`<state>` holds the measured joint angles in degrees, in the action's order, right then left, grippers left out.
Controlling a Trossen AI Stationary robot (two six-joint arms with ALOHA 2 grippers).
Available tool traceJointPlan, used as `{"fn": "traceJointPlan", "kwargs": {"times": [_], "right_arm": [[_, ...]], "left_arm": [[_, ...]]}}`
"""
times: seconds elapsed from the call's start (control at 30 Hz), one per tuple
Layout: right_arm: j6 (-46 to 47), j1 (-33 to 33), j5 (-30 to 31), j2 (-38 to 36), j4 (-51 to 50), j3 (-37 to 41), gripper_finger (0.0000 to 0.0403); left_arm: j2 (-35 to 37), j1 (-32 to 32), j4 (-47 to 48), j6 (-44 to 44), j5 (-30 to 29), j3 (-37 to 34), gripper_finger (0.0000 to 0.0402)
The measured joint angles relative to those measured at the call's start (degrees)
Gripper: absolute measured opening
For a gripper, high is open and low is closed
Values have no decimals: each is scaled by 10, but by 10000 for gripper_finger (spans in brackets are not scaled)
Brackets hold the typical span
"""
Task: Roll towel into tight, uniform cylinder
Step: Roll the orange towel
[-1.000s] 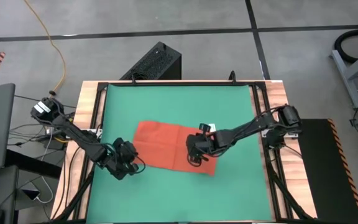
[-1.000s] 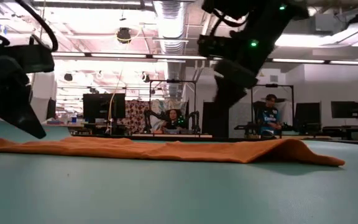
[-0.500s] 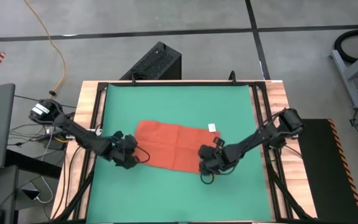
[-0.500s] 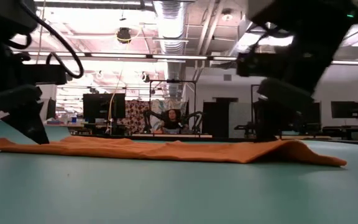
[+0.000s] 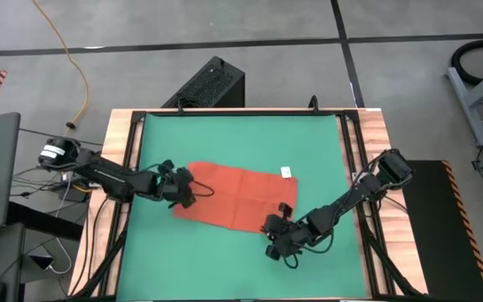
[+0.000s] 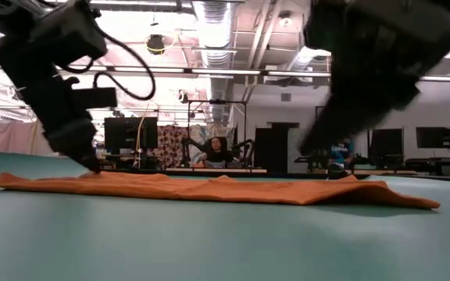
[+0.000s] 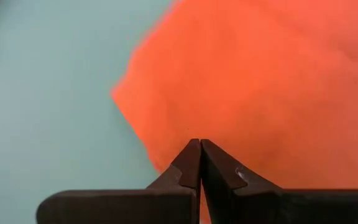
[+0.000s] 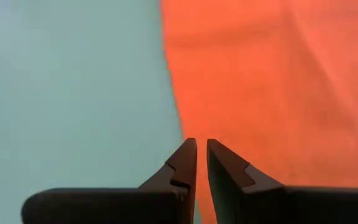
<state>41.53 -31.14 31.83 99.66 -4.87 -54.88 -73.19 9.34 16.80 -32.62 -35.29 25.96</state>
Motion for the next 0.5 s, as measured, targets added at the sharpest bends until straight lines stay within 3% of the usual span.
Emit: {"fn": "traceJointPlan", "kwargs": {"times": [0.1,0.17,0.5], "right_arm": [[-93,21,107,0,29,-19,58],[-137,53,136,-1,22,-32,56],[-210,218,72,19,10,-8,7]], "left_arm": [[5,-19,-16,43,1,17,0],[16,-19,-9,45,18,38,0],[28,74,1,-77,79,37,0]]}}
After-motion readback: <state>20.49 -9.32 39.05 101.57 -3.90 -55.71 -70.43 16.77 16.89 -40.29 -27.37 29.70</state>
